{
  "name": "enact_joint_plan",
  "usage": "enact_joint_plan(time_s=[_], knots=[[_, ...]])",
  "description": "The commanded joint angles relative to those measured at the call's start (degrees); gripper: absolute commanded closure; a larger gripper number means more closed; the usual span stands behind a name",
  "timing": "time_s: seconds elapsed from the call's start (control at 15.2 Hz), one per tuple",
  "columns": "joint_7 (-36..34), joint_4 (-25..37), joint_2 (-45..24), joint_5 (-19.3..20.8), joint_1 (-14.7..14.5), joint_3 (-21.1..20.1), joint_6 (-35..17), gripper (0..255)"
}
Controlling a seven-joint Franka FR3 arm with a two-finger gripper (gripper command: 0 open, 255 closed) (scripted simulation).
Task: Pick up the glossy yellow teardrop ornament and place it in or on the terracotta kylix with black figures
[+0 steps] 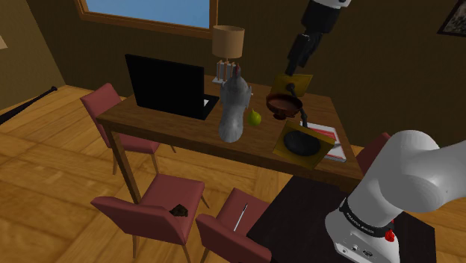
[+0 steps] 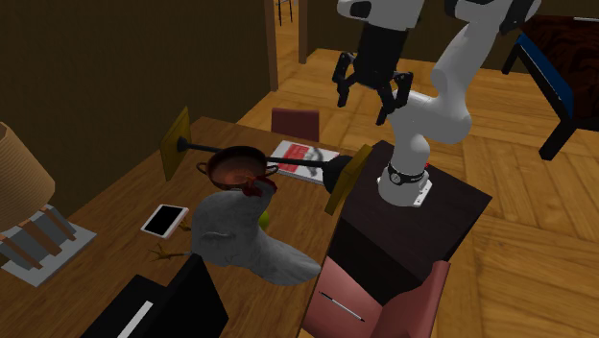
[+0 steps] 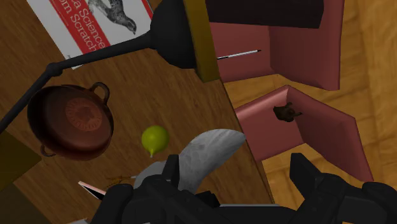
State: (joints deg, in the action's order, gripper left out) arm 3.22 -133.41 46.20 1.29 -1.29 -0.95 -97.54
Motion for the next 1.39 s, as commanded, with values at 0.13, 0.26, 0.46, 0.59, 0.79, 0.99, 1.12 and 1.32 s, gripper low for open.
enact_joint_plan(time_s=[0.13,0.26,0.46,0.59,0.79,0.99,1.12,1.32], knots=[[1.9,-2.3,-1.2,0.4,0.2,1.8,-3.7,0],[3.9,-4.3,-2.7,0.8,0.4,3.6,-7.4,0],[6.9,-6.7,-5.8,1.1,0.6,6.4,-13.1,0],[9.0,-7.9,-8.3,1.2,0.7,8.2,-16.8,0],[12.4,-9.0,-12.7,1.0,0.6,11.1,-22.5,0],[16.0,-9.2,-18.0,0.1,0.2,14.0,-28.0,0],[18.8,-8.9,-21.8,-1.1,-0.3,16.0,-31.5,0],[23.5,-7.8,-28.1,-3.8,-1.4,19.0,-36.3,0]])
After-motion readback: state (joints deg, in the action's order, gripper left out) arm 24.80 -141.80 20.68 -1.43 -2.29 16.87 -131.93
